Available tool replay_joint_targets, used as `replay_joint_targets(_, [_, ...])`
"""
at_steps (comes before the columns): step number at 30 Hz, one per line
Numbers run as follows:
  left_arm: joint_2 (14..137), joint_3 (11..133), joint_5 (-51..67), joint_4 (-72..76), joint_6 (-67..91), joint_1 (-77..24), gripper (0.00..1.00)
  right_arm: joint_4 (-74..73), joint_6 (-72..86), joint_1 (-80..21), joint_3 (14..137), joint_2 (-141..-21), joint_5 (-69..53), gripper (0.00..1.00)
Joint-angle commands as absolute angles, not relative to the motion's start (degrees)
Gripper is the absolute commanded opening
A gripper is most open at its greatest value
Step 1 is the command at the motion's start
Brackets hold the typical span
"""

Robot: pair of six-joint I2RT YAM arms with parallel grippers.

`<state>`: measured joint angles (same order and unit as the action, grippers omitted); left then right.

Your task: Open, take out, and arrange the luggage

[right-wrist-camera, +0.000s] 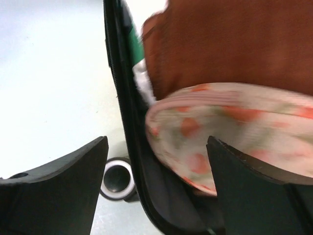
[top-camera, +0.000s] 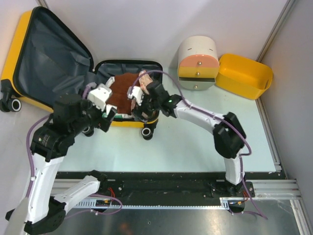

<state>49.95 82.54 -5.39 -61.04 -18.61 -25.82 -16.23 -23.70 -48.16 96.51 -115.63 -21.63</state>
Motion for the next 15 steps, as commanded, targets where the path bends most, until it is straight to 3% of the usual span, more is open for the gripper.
replay_joint_targets(1, [53.60,91.57,8.51,-62.92,-16.00,-18.48,1.00,-10.37,-20.84,-44.83,94.06,-102.76,-22.41,0.89])
replay_joint_targets(8, [60.90,97.82,16.43,-65.92,-14.51,-12.75,1.00,-14.93,-18.11,-40.26,90.71,-89.49,-24.61,0.90])
replay_joint_targets(15, [62.32,100.02,22.23,-66.09,-15.38,-11.60,1.00,-33.78,-25.71,-23.32,90.52,-77.97,-25.04,0.91])
